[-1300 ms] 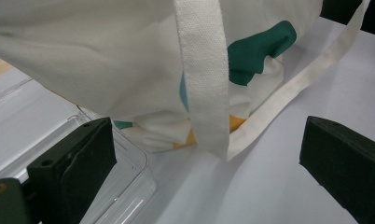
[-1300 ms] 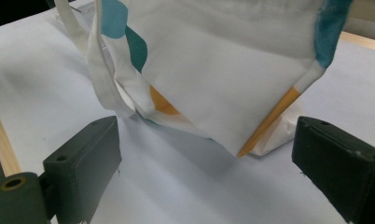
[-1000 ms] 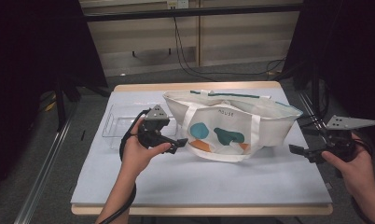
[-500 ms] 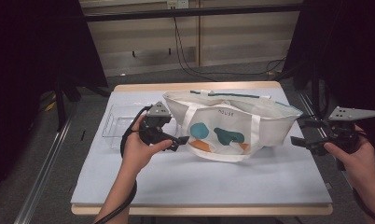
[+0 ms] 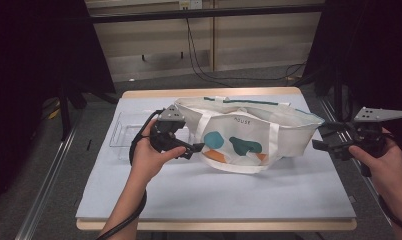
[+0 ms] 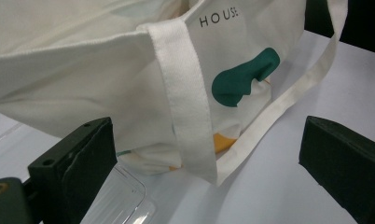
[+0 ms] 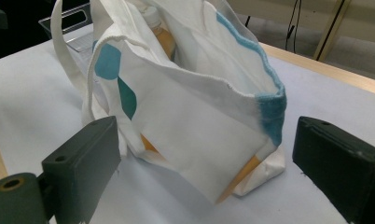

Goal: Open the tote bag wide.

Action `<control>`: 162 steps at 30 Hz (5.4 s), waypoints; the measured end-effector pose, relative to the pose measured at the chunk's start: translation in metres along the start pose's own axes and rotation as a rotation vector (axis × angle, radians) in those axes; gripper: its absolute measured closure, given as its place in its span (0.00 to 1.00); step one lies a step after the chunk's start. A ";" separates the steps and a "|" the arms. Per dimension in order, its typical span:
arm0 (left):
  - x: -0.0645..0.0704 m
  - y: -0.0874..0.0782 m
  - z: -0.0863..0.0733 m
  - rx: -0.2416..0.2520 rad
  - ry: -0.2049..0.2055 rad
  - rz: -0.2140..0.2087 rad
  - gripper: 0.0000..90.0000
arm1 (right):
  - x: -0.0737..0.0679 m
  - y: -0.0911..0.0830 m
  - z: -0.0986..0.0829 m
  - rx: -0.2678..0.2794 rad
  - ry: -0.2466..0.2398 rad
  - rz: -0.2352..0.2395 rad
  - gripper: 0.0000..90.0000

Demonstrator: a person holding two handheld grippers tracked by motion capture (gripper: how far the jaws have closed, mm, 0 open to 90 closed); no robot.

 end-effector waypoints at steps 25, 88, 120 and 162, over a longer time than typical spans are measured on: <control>0.002 0.000 0.026 0.020 0.039 -0.001 0.04 | 0.012 -0.003 0.015 -0.004 0.001 -0.024 0.07; 0.005 0.039 0.068 -0.004 0.108 -0.083 0.19 | 0.023 0.032 0.070 -0.041 -0.045 -0.047 0.24; -0.006 0.052 0.068 -0.045 0.109 -0.031 0.80 | 0.028 0.055 0.079 -0.107 -0.048 -0.022 0.73; 0.003 0.060 0.037 -0.132 0.173 -0.166 0.98 | 0.042 0.067 0.078 -0.106 0.022 -0.044 0.99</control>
Point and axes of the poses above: each handheld gripper's, and its own axes: y roughly forward along the jaws, z roughly out of its top, x roughly to its right, the point moved 2 cm from there along y, roughly forward along the jaws, and after that the axes turned 9 degrees about -x, right-handed, at the moved point
